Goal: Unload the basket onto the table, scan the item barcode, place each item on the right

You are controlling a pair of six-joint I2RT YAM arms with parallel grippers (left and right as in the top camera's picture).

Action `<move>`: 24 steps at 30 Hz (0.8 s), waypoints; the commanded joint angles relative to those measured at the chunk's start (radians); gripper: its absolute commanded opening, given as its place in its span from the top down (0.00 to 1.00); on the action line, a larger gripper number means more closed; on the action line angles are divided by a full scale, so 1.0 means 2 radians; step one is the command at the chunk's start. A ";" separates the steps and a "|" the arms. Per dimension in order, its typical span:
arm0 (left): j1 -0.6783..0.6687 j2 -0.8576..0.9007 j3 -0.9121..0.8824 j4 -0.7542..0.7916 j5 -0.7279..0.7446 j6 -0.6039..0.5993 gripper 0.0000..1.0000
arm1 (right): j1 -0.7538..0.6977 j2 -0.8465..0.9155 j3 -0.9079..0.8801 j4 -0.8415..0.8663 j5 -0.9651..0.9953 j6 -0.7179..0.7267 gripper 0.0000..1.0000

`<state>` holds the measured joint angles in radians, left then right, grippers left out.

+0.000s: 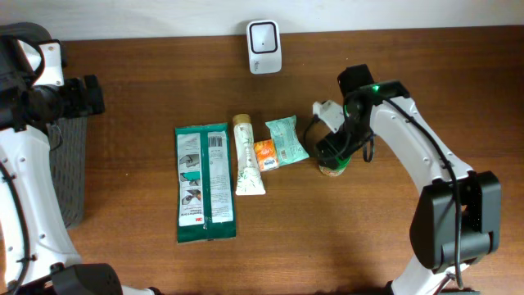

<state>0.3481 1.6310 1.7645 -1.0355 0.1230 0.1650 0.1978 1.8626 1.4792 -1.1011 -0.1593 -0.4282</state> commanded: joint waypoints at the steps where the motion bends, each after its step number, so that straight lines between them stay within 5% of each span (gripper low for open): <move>1: 0.001 -0.008 0.003 0.000 0.000 0.006 0.01 | 0.002 -0.003 0.050 -0.031 -0.004 0.166 0.02; 4: 0.001 -0.008 0.003 0.000 0.000 0.006 0.01 | 0.002 -0.003 0.038 -0.031 -0.007 0.193 0.02; 10: 0.001 -0.008 0.003 0.000 0.000 0.006 0.01 | 0.009 0.007 0.032 -0.010 0.039 0.357 0.01; 16: 0.001 -0.008 0.003 0.000 0.000 0.006 0.01 | 0.012 0.007 -0.027 0.018 0.028 0.376 0.00; 19: 0.001 -0.008 0.003 0.000 0.000 0.006 0.01 | 0.022 0.007 -0.039 0.031 0.041 0.376 0.05; 22: 0.001 -0.008 0.003 0.000 0.000 0.006 0.01 | 0.027 0.007 -0.048 0.041 0.047 0.376 0.26; 24: 0.001 -0.008 0.003 0.000 0.000 0.006 0.01 | 0.024 0.006 -0.035 0.040 0.044 0.364 0.27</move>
<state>0.3481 1.6310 1.7645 -1.0359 0.1230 0.1650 0.2443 1.8694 1.3937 -1.0199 -0.0834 0.3172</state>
